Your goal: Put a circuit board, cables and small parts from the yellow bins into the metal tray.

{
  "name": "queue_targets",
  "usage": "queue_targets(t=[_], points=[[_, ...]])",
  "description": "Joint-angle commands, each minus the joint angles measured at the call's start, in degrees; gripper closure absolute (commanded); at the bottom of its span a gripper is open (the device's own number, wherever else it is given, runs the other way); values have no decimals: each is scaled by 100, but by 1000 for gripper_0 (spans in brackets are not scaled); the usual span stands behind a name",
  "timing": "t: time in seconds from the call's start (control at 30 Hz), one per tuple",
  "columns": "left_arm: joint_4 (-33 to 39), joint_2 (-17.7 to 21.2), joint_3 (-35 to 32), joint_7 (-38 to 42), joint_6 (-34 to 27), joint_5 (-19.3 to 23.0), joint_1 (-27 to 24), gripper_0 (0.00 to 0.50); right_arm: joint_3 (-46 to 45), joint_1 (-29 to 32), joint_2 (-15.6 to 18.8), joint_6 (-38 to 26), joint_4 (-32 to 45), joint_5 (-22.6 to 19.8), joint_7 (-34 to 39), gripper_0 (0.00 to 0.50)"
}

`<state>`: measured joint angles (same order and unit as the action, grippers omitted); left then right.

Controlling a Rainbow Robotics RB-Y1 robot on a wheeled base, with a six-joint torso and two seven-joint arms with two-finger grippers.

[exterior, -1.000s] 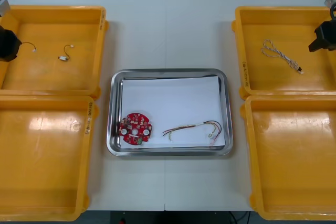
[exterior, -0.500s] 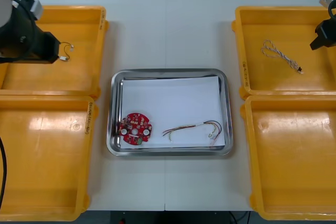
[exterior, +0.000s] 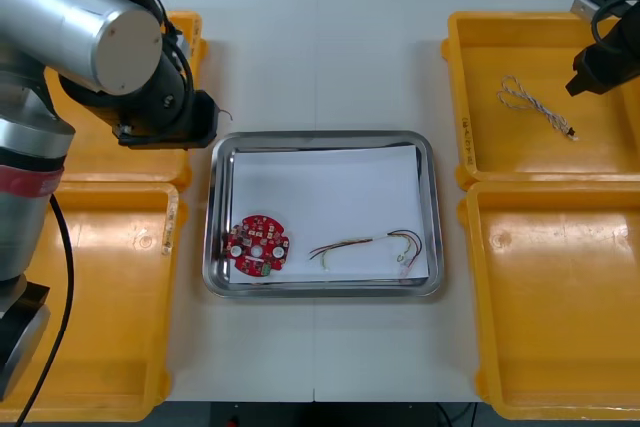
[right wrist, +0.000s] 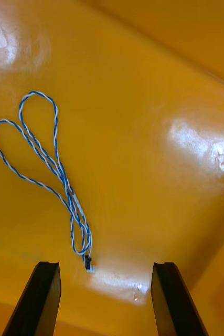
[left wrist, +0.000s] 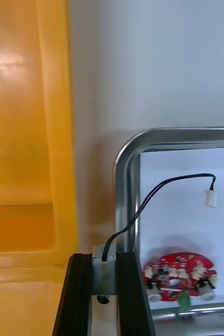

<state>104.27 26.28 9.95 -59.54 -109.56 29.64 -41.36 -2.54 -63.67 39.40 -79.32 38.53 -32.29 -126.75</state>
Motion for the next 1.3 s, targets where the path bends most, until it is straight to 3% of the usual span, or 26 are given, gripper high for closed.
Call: queue_targets(t=[0.03, 0.37, 0.67, 1.1, 1.3], points=[[173, -88, 499, 373, -12, 94, -267, 499, -239, -295, -169, 312, -188, 48, -262, 0], [68, -97, 1105, 707, 330, 156, -267, 499, -247, -295, -336, 997, -575, 57, -473, 0], [-583, -211, 1387, 733, 814, 129, -469, 497, -247, -287, -380, 1534, -953, 48, -719, 0], [-1172, -211, 1817, 742, 1438, 112, -531, 497, -326, -137, -494, 1630, -1269, -436, -825, 0], [-1365, -220, 1940, 751, 1658, 112, -557, 497, -326, -76, -503, 1665, -1269, -444, -886, 0]])
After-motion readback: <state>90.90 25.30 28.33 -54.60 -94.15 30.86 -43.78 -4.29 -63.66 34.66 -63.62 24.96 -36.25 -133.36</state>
